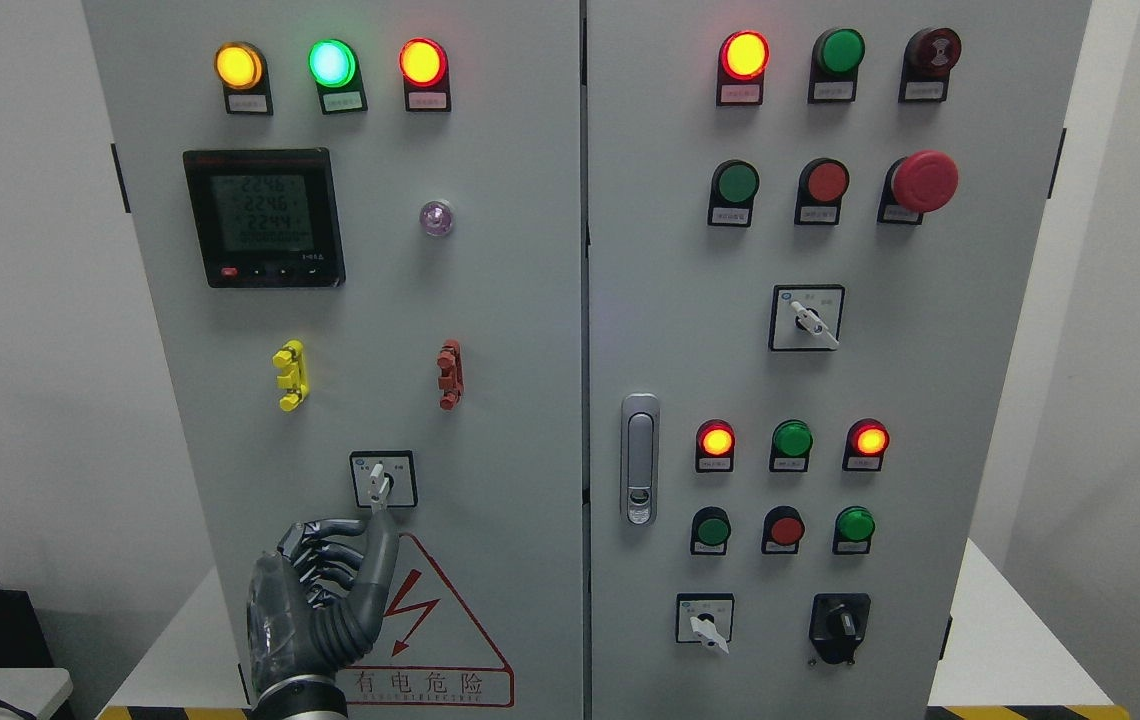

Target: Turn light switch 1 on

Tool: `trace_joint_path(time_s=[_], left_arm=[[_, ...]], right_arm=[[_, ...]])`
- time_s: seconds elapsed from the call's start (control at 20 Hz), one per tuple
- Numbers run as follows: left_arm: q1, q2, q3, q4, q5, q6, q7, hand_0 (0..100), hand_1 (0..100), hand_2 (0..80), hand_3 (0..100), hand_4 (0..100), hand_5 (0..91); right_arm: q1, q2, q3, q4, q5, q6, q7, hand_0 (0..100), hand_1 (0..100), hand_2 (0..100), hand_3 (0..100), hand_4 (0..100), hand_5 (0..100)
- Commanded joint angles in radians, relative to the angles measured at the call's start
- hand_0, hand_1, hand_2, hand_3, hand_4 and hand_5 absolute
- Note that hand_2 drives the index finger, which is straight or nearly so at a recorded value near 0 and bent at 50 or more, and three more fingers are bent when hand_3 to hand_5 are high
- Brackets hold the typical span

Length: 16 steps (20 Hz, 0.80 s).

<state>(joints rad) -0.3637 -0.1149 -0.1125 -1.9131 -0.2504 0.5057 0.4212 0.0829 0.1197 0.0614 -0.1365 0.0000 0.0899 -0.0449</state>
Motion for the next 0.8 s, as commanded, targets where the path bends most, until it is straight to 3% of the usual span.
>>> trace_joint_path(time_s=[0.0, 0.75], left_arm=[[-0.014, -0.002, -0.001, 0.000, 0.002, 0.002, 0.005, 25, 51, 47.9, 74, 80, 82.3], [-0.063, -0.003, 0.000, 0.008, 0.003, 0.077, 0.005, 24, 52, 47.7, 74, 79, 82.0]], right_arm=[[0.000, 0.000, 0.000, 0.000, -0.018, 0.001, 0.000, 12, 39, 0, 0, 0, 0], [0.000, 0.000, 0.000, 0.000, -0.018, 0.001, 0.000, 12, 39, 0, 0, 0, 0]])
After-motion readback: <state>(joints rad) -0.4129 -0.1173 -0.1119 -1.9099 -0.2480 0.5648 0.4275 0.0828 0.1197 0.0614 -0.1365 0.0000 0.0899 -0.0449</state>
